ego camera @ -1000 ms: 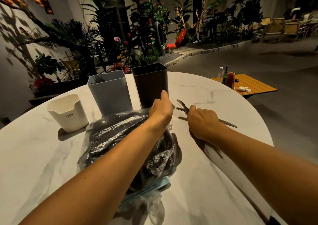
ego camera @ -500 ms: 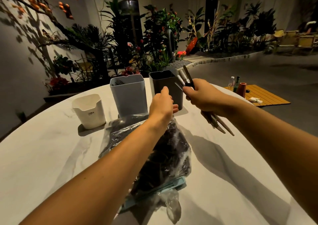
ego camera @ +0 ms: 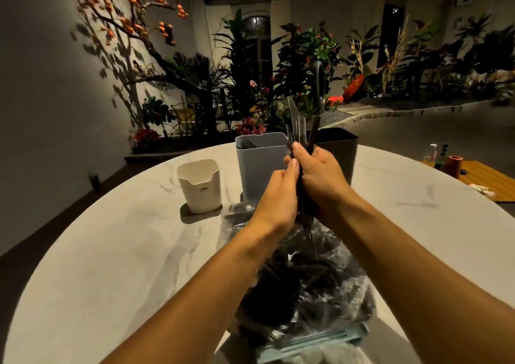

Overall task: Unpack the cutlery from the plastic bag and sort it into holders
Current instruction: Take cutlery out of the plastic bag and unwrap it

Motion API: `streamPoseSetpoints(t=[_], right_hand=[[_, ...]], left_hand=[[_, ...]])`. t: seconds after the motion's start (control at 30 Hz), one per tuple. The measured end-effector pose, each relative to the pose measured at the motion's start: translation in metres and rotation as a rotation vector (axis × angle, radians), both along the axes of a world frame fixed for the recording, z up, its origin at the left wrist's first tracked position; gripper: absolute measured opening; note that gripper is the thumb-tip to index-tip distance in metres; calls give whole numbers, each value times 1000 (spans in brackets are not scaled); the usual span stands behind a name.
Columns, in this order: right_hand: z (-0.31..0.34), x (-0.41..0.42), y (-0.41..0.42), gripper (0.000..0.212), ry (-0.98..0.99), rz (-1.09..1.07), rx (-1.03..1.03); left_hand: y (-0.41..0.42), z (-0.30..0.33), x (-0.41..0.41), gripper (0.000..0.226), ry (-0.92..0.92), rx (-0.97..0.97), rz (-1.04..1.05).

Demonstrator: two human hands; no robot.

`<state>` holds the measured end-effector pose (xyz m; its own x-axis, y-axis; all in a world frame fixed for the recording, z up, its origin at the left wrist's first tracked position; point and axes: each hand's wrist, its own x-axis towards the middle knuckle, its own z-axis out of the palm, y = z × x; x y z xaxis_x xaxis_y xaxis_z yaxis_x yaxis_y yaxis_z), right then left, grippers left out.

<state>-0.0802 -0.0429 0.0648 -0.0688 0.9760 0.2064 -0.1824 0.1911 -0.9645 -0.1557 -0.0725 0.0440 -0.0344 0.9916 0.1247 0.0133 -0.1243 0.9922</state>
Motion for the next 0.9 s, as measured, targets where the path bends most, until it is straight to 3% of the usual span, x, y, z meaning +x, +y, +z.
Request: streamPoseSetpoints(t=[0.2,0.33,0.43,0.67,0.9], right_hand=[[-17,-21,-4,34,90,111,-72],[-25,-28,-9,32,27,122,-38],[-31,-29,-11,31,7,122,-44],[-33,-25,-17,33,19,117,-124],[-27,-17,-21,33,-48,262,-86]], left_hand=[[4,-12,-26,36,14,169,125],[9,-17,-31,31,-1,216,214],[7,-18,-30,24,-44,191,235],[5,-16,-28,32,-195,61,334],[-6,-1,-38,29,-424,-9,291]])
